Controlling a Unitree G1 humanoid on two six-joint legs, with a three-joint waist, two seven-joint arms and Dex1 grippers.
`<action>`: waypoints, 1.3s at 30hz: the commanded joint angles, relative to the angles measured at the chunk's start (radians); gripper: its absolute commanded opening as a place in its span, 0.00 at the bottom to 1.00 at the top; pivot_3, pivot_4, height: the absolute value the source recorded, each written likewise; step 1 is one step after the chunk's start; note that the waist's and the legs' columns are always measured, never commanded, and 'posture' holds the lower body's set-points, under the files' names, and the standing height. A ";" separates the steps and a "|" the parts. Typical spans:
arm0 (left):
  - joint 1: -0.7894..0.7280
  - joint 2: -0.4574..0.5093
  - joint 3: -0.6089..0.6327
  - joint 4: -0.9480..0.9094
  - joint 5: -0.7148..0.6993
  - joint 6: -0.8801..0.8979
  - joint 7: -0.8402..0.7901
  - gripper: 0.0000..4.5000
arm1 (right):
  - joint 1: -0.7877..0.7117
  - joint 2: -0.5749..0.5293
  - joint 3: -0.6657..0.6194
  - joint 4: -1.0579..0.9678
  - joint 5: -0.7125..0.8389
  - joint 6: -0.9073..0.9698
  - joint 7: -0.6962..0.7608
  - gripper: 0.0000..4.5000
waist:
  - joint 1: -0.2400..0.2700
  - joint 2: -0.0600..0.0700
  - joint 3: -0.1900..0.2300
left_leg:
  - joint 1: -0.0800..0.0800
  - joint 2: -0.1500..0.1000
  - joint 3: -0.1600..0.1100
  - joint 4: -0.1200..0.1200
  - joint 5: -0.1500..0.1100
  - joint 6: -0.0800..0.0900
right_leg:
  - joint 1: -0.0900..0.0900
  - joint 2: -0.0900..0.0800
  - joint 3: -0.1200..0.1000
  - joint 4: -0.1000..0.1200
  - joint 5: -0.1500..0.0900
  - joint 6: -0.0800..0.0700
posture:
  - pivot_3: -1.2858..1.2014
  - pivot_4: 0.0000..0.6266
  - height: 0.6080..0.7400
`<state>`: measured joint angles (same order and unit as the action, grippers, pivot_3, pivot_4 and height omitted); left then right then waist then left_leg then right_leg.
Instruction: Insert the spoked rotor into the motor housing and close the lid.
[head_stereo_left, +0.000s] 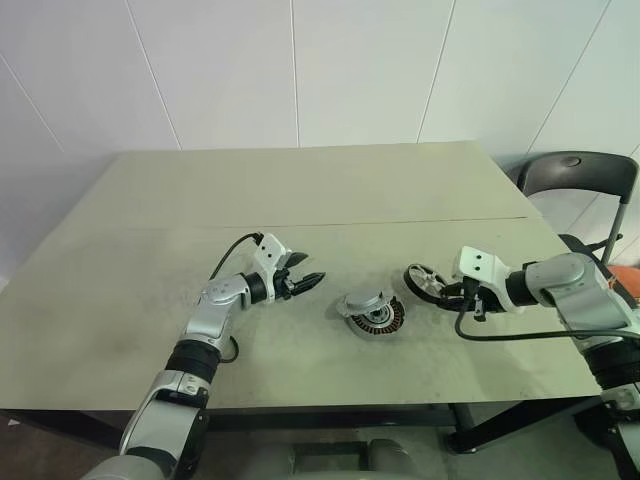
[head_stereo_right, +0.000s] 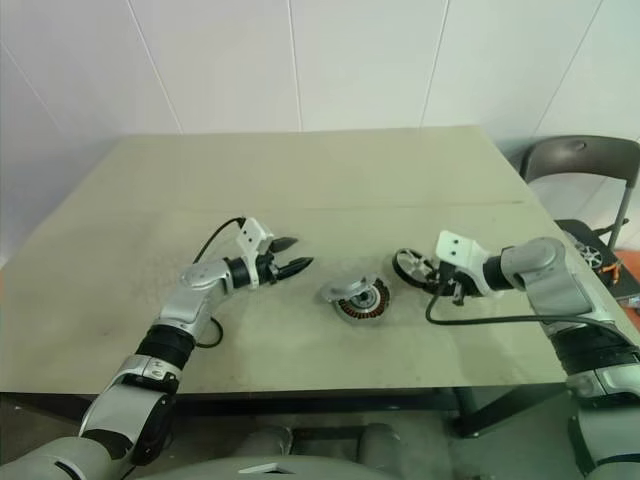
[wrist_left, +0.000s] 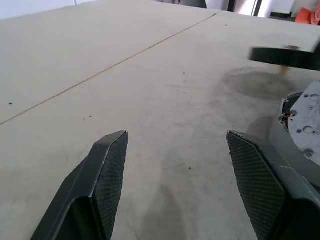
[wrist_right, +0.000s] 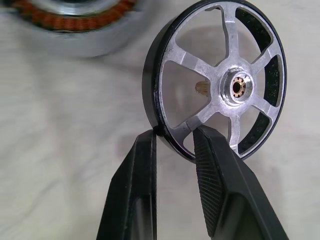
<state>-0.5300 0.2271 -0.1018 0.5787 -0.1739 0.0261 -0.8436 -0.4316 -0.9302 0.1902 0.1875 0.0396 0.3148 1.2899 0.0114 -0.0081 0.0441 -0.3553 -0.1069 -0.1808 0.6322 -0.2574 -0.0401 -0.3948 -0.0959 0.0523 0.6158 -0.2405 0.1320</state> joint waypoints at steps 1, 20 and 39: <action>-0.035 0.007 0.016 -0.004 0.002 -0.027 -0.002 0.75 | 0.019 -0.048 -0.024 -0.111 0.069 -0.003 0.101 0.16 | 0.002 0.000 0.000 | 0.000 0.000 0.000 0.000 0.000 0.000 | 0.000 0.000 0.000 0.000 0.000 0.000 | 0.52 0.00 1.00; -0.024 0.011 0.016 -0.006 0.002 -0.032 0.003 0.75 | -0.001 0.016 -0.015 -0.313 0.233 0.105 0.143 0.16 | 0.004 -0.001 0.001 | 0.000 0.001 -0.001 0.000 0.000 0.000 | 0.000 0.000 0.000 -0.001 0.000 0.000 | 0.52 0.00 1.00; -0.001 0.020 0.012 -0.029 0.001 -0.019 0.006 0.75 | -0.006 0.090 0.120 -0.197 -0.040 -0.035 -0.043 0.16 | 0.000 -0.002 0.000 | 0.003 0.001 0.001 0.001 0.000 0.000 | 0.002 0.000 0.000 0.001 0.000 -0.001 | 0.52 0.00 1.00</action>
<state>-0.5223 0.2385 -0.1015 0.5852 -0.1738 0.0133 -0.8364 -0.4235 -0.8432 0.3073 -0.0306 0.0345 0.2876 1.2795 0.0109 -0.0097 0.0445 -0.3518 -0.1057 -0.1802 0.6338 -0.2574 -0.0403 -0.3918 -0.0956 0.0521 0.6166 -0.2404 0.1312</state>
